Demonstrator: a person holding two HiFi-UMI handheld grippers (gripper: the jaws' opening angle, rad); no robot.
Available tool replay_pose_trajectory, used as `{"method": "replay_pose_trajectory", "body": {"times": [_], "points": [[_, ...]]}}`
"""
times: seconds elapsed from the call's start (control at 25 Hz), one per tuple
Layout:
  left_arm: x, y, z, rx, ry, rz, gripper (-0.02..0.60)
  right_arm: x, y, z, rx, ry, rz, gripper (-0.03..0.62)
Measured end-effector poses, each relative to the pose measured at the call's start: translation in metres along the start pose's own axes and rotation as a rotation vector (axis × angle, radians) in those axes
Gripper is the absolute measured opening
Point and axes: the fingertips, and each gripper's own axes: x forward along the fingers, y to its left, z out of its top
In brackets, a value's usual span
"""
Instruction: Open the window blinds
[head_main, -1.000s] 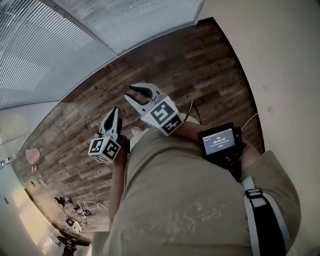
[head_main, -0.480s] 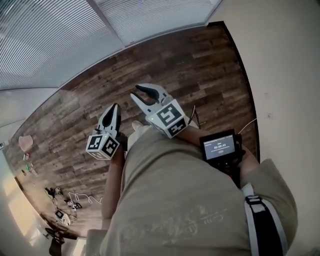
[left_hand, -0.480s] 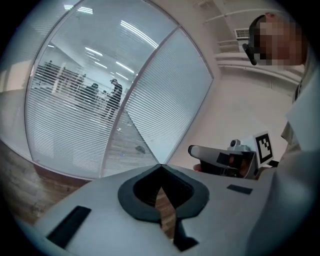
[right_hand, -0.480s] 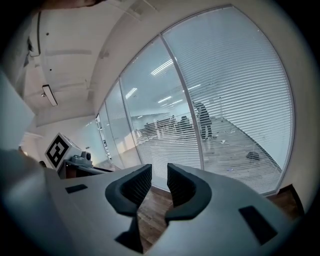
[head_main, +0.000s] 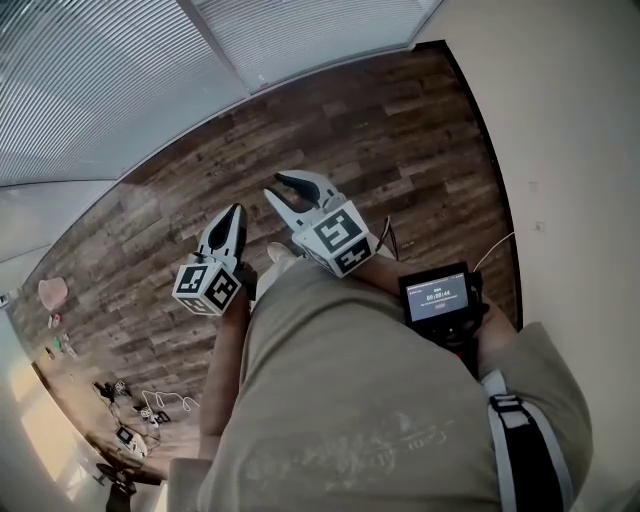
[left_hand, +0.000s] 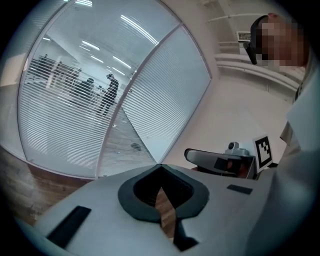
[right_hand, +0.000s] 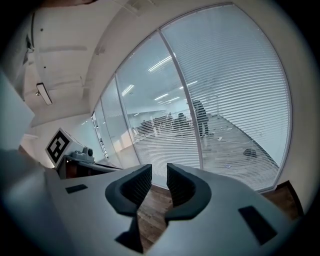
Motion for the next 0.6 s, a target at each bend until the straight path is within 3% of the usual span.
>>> {"method": "replay_pose_trajectory", "body": {"times": [0.28, 0.52, 0.6], "points": [[-0.001, 0.011, -0.006, -0.097, 0.002, -0.04, 0.014, 0.002, -0.003, -0.001, -0.001, 0.008, -0.013, 0.087], [0.008, 0.024, -0.009, -0.262, -0.015, -0.083, 0.014, 0.003, 0.011, -0.008, -0.094, 0.059, 0.039, 0.057], [0.011, 0.025, -0.011, -0.275, -0.008, -0.087, 0.014, 0.002, 0.011, -0.008, -0.103, 0.056, 0.038, 0.057]]}}
